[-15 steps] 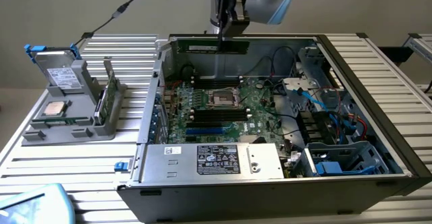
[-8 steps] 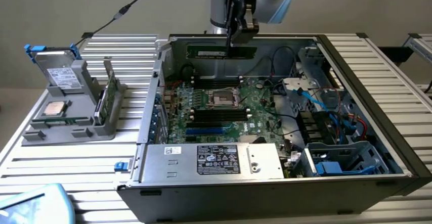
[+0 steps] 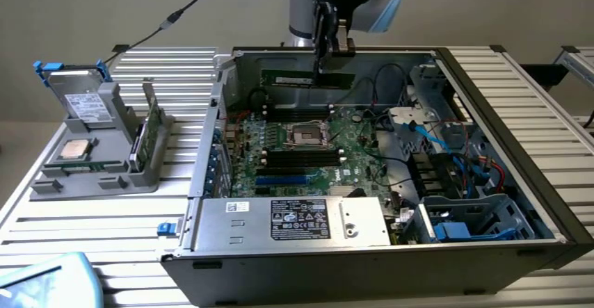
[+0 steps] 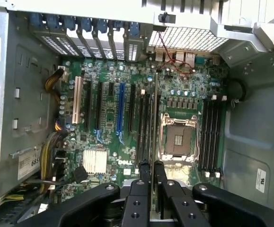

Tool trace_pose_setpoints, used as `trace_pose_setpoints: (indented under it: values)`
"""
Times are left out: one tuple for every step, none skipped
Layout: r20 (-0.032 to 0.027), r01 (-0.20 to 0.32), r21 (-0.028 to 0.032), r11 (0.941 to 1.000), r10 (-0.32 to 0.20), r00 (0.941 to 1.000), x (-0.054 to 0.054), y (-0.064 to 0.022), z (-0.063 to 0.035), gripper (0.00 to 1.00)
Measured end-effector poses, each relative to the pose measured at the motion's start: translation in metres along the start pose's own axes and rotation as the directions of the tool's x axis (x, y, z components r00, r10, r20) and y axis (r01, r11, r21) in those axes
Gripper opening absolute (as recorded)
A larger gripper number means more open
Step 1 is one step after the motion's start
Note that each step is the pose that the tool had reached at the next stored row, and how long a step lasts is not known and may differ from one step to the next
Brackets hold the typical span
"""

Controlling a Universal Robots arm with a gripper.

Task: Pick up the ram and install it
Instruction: 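Pick up the ram and move it above insertion slot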

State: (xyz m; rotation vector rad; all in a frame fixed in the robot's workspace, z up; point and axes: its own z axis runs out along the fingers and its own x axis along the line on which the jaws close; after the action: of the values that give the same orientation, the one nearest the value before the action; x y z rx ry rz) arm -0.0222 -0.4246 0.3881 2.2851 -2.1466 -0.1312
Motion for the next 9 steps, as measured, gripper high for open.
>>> trace_pose_setpoints:
  values:
    - [0.0002,-0.003,0.0002,1.0000,0.003,1.0000,0.000,-0.0003,0.0018,0.15]
    - [0.0003,-0.005,0.0003,1.0000,0.005,1.0000,0.000,-0.0005,0.0036,0.15]
    - [0.0005,-0.008,0.0005,1.0000,0.008,1.0000,0.000,-0.0007,0.0055,0.15]
    - [0.0008,-0.011,0.0007,0.9999,0.011,0.9999,0.000,-0.0009,0.0072,0.15]
    - [0.0007,-0.012,0.0007,0.9999,0.012,0.9999,0.000,-0.0011,0.0089,0.15]
    - [0.0008,-0.013,0.0007,0.9999,0.013,0.9999,0.000,-0.0014,0.0108,0.15]
    - [0.0009,-0.013,0.0008,0.9999,0.013,0.9999,0.000,-0.0016,0.0127,0.15]
    - [0.0010,-0.013,0.0008,0.9999,0.013,0.9999,0.000,-0.0018,0.0145,0.15]
    - [0.0009,-0.013,0.0008,0.9999,0.013,0.9999,0.000,-0.0019,0.0163,0.15]
